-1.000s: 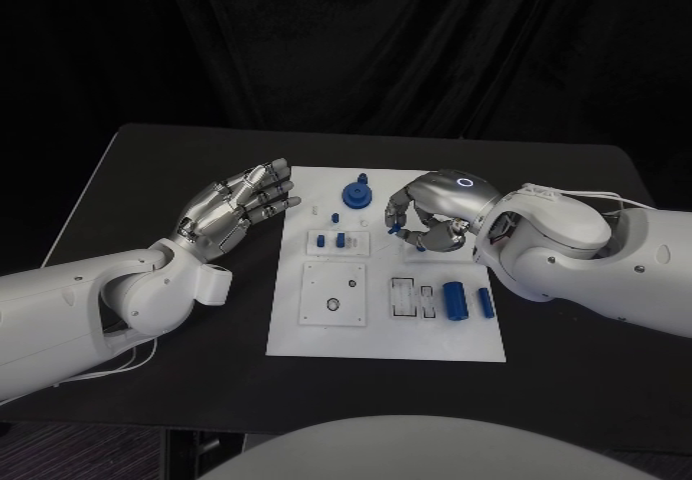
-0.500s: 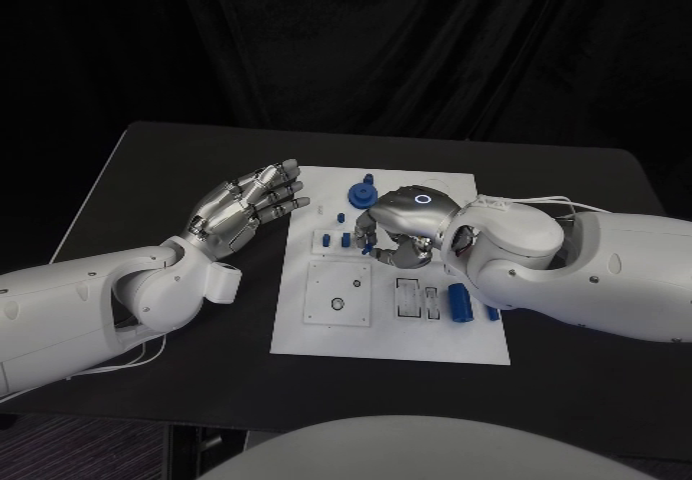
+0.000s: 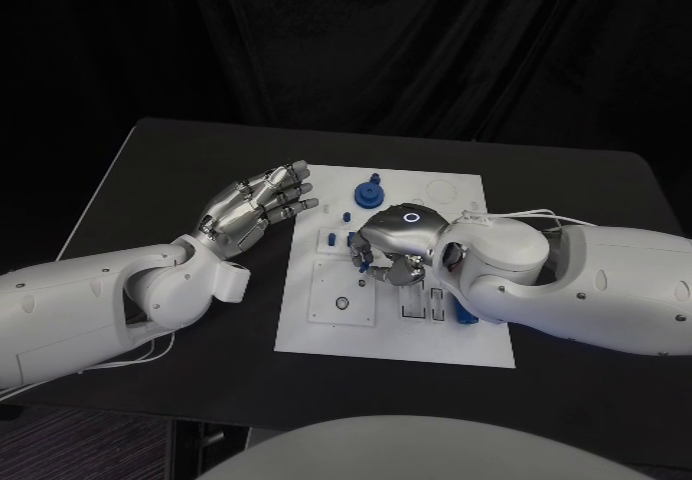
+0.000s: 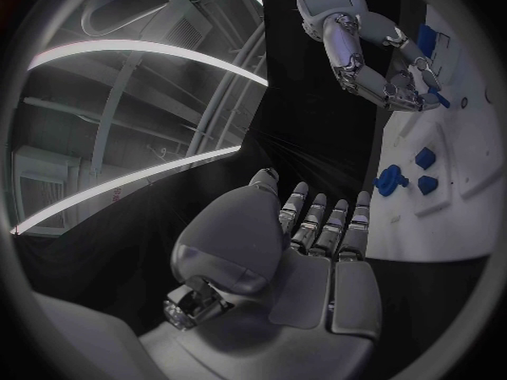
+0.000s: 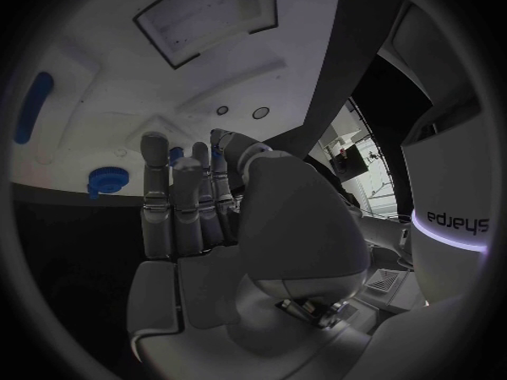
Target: Assemble the parts on the task board
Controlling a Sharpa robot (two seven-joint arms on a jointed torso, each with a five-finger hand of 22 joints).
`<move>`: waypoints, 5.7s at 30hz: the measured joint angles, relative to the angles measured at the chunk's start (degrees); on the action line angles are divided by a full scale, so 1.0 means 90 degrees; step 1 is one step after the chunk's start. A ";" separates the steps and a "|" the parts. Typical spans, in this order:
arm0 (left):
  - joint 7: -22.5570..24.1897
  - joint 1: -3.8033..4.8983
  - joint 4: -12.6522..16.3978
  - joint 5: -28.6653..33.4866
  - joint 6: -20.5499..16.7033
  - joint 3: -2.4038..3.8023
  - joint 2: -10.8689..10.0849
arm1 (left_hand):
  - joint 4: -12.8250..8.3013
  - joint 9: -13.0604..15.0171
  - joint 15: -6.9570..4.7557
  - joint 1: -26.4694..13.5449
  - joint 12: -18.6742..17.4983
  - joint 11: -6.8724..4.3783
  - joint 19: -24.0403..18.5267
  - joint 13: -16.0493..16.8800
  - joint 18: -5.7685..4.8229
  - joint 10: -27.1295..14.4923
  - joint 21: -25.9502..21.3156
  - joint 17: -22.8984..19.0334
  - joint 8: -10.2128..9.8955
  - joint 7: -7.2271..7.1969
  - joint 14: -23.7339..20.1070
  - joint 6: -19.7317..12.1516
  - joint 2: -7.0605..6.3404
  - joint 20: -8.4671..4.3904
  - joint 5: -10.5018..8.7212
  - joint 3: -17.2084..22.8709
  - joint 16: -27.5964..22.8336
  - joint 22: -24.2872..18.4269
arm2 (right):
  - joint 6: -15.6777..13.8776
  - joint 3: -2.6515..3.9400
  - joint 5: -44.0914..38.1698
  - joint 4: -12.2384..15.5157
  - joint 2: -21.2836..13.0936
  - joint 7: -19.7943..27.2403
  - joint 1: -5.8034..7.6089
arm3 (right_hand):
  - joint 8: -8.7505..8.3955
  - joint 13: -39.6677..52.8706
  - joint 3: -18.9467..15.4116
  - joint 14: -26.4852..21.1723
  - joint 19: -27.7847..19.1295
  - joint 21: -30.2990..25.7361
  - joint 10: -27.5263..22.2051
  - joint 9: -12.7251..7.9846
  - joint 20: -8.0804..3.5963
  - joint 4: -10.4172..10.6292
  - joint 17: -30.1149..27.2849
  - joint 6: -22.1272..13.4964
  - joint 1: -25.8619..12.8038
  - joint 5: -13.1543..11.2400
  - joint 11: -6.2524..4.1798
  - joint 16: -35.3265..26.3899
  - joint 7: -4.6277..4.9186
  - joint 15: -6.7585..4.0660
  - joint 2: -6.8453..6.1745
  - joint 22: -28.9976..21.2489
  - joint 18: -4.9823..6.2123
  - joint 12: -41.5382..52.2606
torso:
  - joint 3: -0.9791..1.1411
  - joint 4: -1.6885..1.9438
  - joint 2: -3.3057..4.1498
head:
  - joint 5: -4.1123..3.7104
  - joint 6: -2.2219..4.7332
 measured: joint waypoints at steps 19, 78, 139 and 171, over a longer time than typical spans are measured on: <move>-0.0007 -0.0103 -0.0025 0.0001 0.0012 0.0001 0.0015 | -0.0018 0.0000 0.0000 0.0000 0.0000 -0.0023 0.0000 0.0000 0.0000 -0.0023 0.0000 -0.0001 0.0000 0.0022 0.0000 -0.0022 0.0000 0.0000 0.0000 0.0018 0.0000 -0.0005 | 0.0117 0.0001 -0.0047 0.0017 -0.0046 -0.0029 -0.0146 | -0.0061 -0.0005 -0.0017 -0.0022 -0.0029 -0.0015 0.0022 -0.0003 0.0002 -0.0018 -0.0004 0.0012 -0.0002 -0.0001 -0.0022 0.0000 0.0015 0.0022 -0.0002 0.0000 0.0000 -0.0025 | 0.0015 -0.0018 -0.0003 | 0.0081 0.0000; -0.0047 -0.0264 -0.0173 0.0002 0.0091 0.0001 0.0090 | -0.0071 -0.0006 0.0023 0.0050 -0.0025 -0.0069 0.0046 0.0000 -0.0102 -0.0069 0.0000 -0.0002 0.0000 0.0114 -0.0023 -0.0020 -0.0002 0.0000 0.0054 0.0071 0.0000 -0.0024 | 0.0343 0.0014 -0.0059 -0.0107 0.0101 -0.0014 -0.0299 | -0.1509 -0.0001 -0.0789 -0.0852 -0.0518 -0.1185 -0.1782 -0.0927 0.0286 0.0404 -0.0661 -0.1323 -0.0419 -0.1134 0.0452 -0.0507 -0.0094 0.0306 -0.0171 0.0002 0.0102 -0.0296 | 0.0016 -0.0017 -0.0005 | 0.0042 0.0001; -0.0042 -0.0308 -0.0099 0.0004 0.0068 0.0002 -0.0013 | -0.0106 -0.0005 0.0022 0.0050 -0.0025 -0.0069 0.0045 0.0000 -0.0100 -0.0069 0.0000 0.0002 0.0000 0.0136 -0.0023 0.0002 -0.0001 0.0001 0.0074 0.0106 0.0025 -0.0060 | -0.0259 -0.0001 0.0223 -0.0269 -0.1534 0.0032 -0.0009 | -0.1909 -0.1102 -0.0770 0.0066 0.0530 -0.0586 0.0014 -0.2268 0.0126 0.0634 -0.0327 -0.0299 -0.0001 -0.0807 0.0215 -0.0187 0.0179 0.0174 -0.0048 0.0000 0.0100 -0.1455 | 0.0023 -0.0015 -0.0012 | -0.0154 0.0001; -0.0053 -0.0490 -0.0101 0.0005 0.0087 0.0001 -0.0062 | -0.0220 0.0021 0.0022 0.0102 -0.0024 -0.0112 0.0045 0.0000 -0.0100 -0.0112 0.0000 0.0001 0.0026 0.0284 -0.0023 0.0150 0.0001 0.0001 0.0151 0.0220 0.0025 -0.0108 | -0.0669 0.0000 0.0227 0.0050 -0.1593 -0.0004 0.0003 | -0.1377 -0.1088 -0.0339 0.0326 0.0769 -0.0186 0.1172 -0.1933 -0.0022 0.0447 -0.0139 0.0714 0.0430 -0.0497 -0.0035 -0.0039 0.0100 -0.0042 0.0027 -0.0001 -0.0006 -0.1491 | 0.0020 -0.0016 -0.0003 | -0.0052 0.0001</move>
